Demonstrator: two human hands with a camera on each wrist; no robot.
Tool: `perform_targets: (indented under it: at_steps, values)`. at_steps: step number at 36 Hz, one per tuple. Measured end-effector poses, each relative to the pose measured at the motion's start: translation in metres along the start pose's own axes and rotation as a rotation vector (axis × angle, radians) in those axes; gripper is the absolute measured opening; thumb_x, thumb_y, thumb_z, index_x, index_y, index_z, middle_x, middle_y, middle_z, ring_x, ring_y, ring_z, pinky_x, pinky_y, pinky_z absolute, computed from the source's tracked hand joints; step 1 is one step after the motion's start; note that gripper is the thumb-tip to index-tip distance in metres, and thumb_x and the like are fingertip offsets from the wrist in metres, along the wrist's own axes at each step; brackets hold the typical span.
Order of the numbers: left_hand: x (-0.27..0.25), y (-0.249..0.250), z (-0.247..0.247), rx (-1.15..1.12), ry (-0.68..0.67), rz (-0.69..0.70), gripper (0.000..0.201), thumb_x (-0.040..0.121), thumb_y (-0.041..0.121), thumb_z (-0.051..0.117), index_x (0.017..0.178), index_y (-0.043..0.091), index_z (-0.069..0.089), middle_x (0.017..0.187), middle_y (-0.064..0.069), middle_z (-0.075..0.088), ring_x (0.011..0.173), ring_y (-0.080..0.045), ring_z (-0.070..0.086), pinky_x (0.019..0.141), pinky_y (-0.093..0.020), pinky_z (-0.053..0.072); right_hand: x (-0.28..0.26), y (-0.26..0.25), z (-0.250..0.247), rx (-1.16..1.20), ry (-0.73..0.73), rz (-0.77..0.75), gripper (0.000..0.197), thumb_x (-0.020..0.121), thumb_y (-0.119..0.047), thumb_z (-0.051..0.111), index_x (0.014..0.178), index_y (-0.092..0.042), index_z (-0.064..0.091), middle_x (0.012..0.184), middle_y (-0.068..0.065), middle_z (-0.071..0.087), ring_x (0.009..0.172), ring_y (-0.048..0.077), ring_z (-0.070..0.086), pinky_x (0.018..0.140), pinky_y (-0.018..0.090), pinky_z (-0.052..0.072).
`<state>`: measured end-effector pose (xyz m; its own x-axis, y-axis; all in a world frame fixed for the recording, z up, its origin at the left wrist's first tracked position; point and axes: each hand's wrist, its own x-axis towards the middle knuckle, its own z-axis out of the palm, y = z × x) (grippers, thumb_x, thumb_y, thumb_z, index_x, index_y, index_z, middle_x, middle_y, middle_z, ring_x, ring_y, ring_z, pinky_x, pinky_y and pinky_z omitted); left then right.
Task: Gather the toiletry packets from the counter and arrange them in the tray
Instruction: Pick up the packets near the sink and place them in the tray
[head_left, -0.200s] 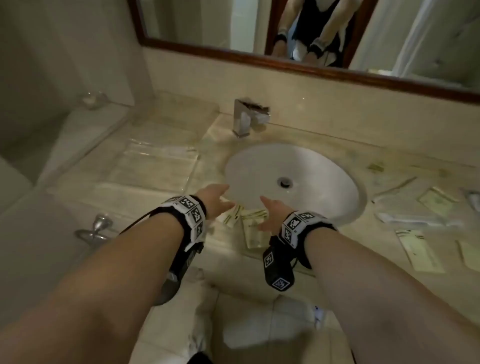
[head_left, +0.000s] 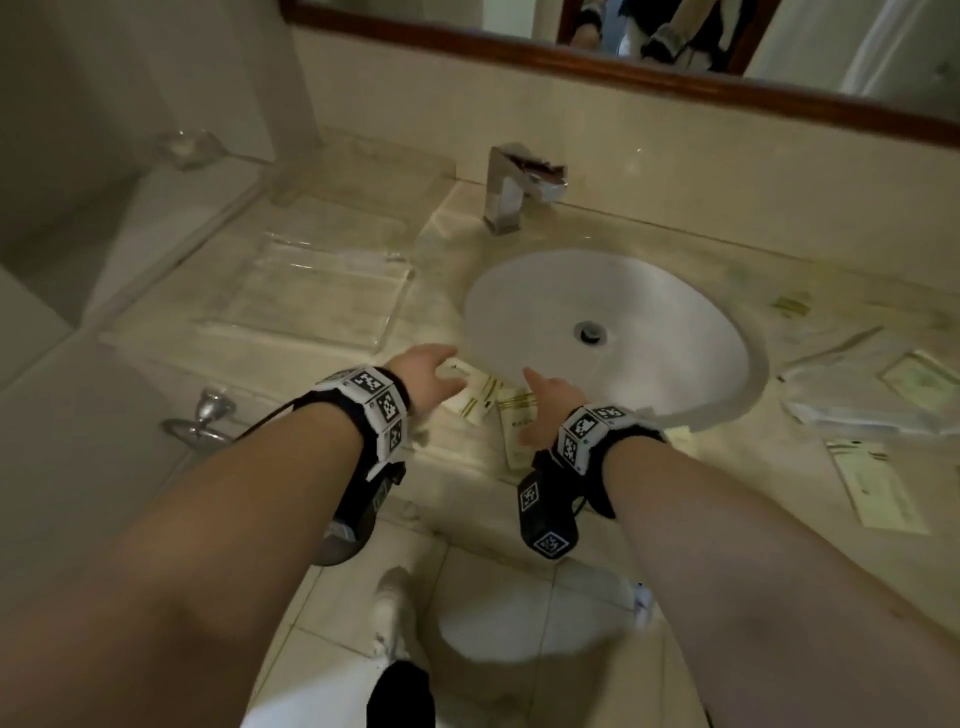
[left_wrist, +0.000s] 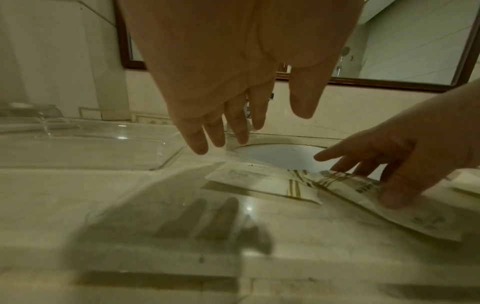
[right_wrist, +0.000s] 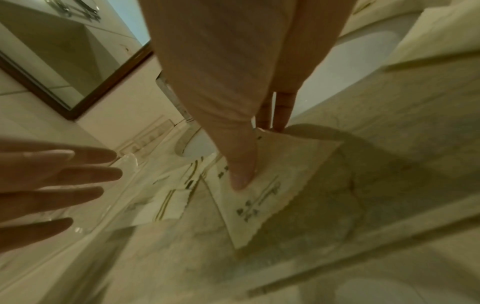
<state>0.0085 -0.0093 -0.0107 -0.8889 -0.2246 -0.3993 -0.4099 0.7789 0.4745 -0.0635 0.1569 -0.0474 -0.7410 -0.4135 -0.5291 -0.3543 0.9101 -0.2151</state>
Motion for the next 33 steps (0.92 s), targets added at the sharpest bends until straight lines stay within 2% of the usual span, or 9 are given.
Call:
perform_targets:
  at_steps: [3, 7, 9, 16, 19, 22, 26, 29, 33]
  values:
    - [0.003, -0.002, -0.002, 0.007, 0.006, -0.003, 0.057, 0.094, 0.034, 0.049, 0.145, 0.019, 0.030, 0.153, -0.005, 0.030, 0.139, -0.022, 0.033, 0.112, -0.029, 0.026, 0.002, 0.003, -0.003, -0.001, 0.074, 0.031, 0.081, 0.080, -0.027, 0.070, 0.146, -0.020, 0.024, 0.140, 0.013, 0.039, 0.128, 0.033, 0.041, 0.102, 0.039, 0.041]
    - [0.007, 0.006, -0.012, -0.001, -0.002, 0.016, 0.057, 0.093, 0.033, 0.051, 0.145, 0.018, 0.031, 0.149, -0.003, 0.038, 0.135, -0.021, 0.039, 0.109, -0.029, 0.031, 0.003, 0.005, -0.022, 0.100, 0.074, 0.082, 0.038, 0.088, -0.014, 0.059, 0.126, -0.010, 0.054, 0.132, 0.013, 0.053, 0.120, 0.029, 0.053, 0.098, 0.033, 0.043]
    - [0.011, 0.012, -0.019, 0.003, -0.023, 0.031, 0.059, 0.093, 0.033, 0.051, 0.145, 0.017, 0.029, 0.148, -0.004, 0.040, 0.134, -0.022, 0.041, 0.109, -0.030, 0.032, 0.000, 0.006, -0.034, 0.105, 0.073, 0.075, 0.031, 0.093, -0.017, 0.051, 0.120, -0.004, 0.061, 0.127, 0.014, 0.060, 0.117, 0.029, 0.055, 0.097, 0.031, 0.043]
    - [0.030, 0.027, -0.052, 0.005, -0.171, 0.076, 0.067, 0.090, 0.049, 0.049, 0.146, 0.019, 0.027, 0.143, -0.004, 0.048, 0.125, -0.023, 0.051, 0.109, -0.038, 0.038, 0.000, 0.001, -0.085, 0.304, 0.117, 0.064, 0.035, 0.096, -0.028, 0.048, 0.126, -0.013, 0.060, 0.127, 0.007, 0.062, 0.114, 0.025, 0.058, 0.099, 0.030, 0.043]
    - [0.038, 0.026, -0.067, -0.003, -0.222, 0.081, 0.070, 0.087, 0.053, 0.050, 0.146, 0.023, 0.027, 0.144, 0.000, 0.046, 0.128, -0.021, 0.047, 0.110, -0.035, 0.036, 0.006, -0.013, -0.100, 0.619, 0.186, 0.069, 0.034, 0.094, -0.024, 0.054, 0.123, -0.007, 0.061, 0.117, 0.012, 0.067, 0.102, 0.025, 0.063, 0.097, 0.035, 0.048]
    - [0.048, 0.016, -0.087, -0.067, -0.245, 0.072, 0.064, 0.088, 0.045, 0.055, 0.144, 0.022, 0.033, 0.140, 0.003, 0.050, 0.125, -0.018, 0.049, 0.100, -0.027, 0.036, 0.019, -0.036, -0.113, 0.897, 0.200, 0.075, 0.035, 0.092, -0.012, 0.055, 0.126, -0.003, 0.056, 0.112, 0.015, 0.065, 0.093, 0.022, 0.059, 0.102, 0.042, 0.047]
    - [0.065, -0.017, -0.124, -0.189, -0.142, 0.061, 0.060, 0.089, 0.031, 0.060, 0.142, 0.015, 0.037, 0.138, -0.003, 0.051, 0.121, -0.020, 0.052, 0.090, -0.024, 0.038, 0.040, -0.079, -0.128, 1.097, 0.161, 0.015, 0.025, 0.095, -0.008, 0.050, 0.119, -0.008, 0.055, 0.089, 0.005, 0.061, 0.063, 0.006, 0.066, 0.081, 0.025, 0.057]
    - [0.078, -0.053, -0.153, -0.380, -0.118, -0.014, 0.057, 0.090, 0.022, 0.059, 0.141, 0.014, 0.036, 0.137, -0.009, 0.051, 0.103, -0.021, 0.058, 0.084, -0.029, 0.047, 0.061, -0.123, -0.127, 1.114, 0.098, -0.013, 0.024, 0.093, -0.014, 0.055, 0.115, -0.005, 0.061, 0.109, 0.009, 0.066, 0.093, 0.018, 0.066, 0.096, 0.035, 0.051]
    - [0.093, -0.108, -0.183, -0.403, -0.063, -0.094, 0.049, 0.089, 0.014, 0.060, 0.134, 0.009, 0.042, 0.125, -0.012, 0.053, 0.072, -0.015, 0.058, 0.059, -0.022, 0.048, 0.099, -0.180, -0.105, 1.143, 0.003, -0.002, 0.022, 0.095, -0.014, 0.053, 0.115, -0.008, 0.061, 0.116, 0.010, 0.065, 0.102, 0.027, 0.064, 0.096, 0.037, 0.052]
